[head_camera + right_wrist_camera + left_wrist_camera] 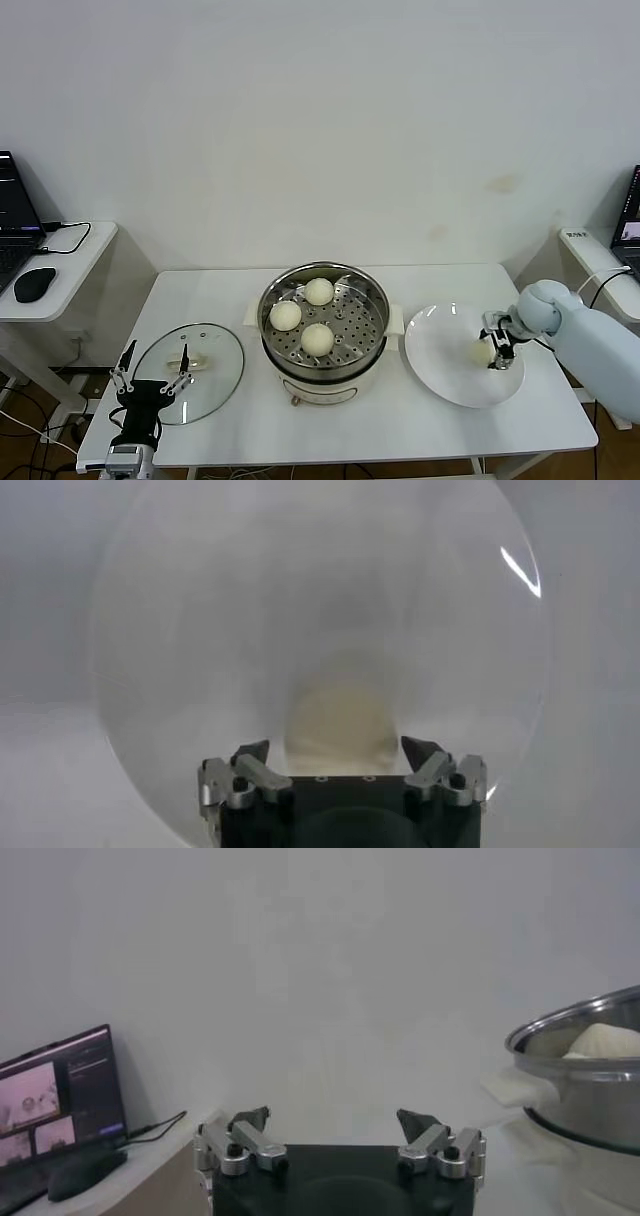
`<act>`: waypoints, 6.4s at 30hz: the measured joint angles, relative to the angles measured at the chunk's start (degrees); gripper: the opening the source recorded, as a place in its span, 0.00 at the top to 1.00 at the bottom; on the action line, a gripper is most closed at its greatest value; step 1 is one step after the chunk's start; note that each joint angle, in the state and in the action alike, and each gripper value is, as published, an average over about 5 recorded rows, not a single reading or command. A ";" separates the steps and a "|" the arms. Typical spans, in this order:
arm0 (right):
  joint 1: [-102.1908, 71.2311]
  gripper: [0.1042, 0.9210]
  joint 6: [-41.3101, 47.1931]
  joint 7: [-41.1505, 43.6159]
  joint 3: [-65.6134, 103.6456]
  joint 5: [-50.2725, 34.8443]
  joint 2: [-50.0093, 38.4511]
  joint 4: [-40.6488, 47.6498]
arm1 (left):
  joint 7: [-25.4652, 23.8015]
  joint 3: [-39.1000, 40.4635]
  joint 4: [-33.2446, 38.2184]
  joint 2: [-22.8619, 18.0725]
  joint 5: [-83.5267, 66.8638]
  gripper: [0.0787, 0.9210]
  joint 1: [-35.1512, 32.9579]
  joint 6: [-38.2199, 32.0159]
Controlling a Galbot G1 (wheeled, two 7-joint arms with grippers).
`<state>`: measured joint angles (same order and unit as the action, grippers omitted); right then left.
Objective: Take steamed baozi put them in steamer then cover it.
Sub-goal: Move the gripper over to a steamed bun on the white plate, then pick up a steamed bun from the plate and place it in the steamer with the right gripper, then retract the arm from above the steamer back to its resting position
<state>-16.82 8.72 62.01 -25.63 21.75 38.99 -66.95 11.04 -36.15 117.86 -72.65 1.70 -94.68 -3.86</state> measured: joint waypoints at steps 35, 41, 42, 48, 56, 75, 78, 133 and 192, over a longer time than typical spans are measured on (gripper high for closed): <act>31.81 0.33 13.40 -1.19 -23.90 -23.87 -5.32 -18.34 | -0.19 0.30 1.54 0.48 0.00 0.12 0.12 0.24; 39.82 0.33 18.41 -3.73 -30.23 -31.85 -1.28 -21.58 | -0.19 -0.10 1.60 0.88 -0.17 0.12 -0.20 0.17; 40.69 0.33 19.23 -4.19 -31.01 -33.11 -0.39 -21.88 | -0.19 -0.18 1.57 0.92 -0.19 0.12 -0.28 0.13; 43.76 0.33 23.56 -6.79 -34.43 -38.91 5.26 -22.43 | -0.15 -0.41 1.38 0.66 -0.21 0.12 -0.44 -0.02; 42.75 0.33 26.71 -8.88 -37.08 -41.27 11.67 -20.50 | -0.12 -0.38 1.44 0.18 -0.26 0.12 -0.30 -0.07; 36.54 0.33 27.35 -9.63 -37.64 -37.46 18.41 -14.11 | 0.01 -0.72 1.50 -0.09 -0.51 0.12 -0.23 -0.38; 35.88 0.33 27.13 -9.90 -37.53 -36.57 19.03 -13.34 | 0.03 -0.66 1.40 -0.19 -0.50 0.12 -0.13 -0.49; -54.68 0.12 -13.84 -44.39 57.66 -36.21 25.39 -35.20 | 1.48 1.14 -5.11 -0.43 10.77 0.12 1.89 -4.71; -75.54 0.12 -12.02 -48.96 76.99 -29.21 45.38 -36.33 | 2.77 2.81 -36.20 4.85 73.03 0.12 22.14 -2.24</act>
<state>-92.37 -3.30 13.05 51.37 -7.46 84.37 -103.28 13.81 -33.35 81.66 -67.80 74.73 -72.54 -6.10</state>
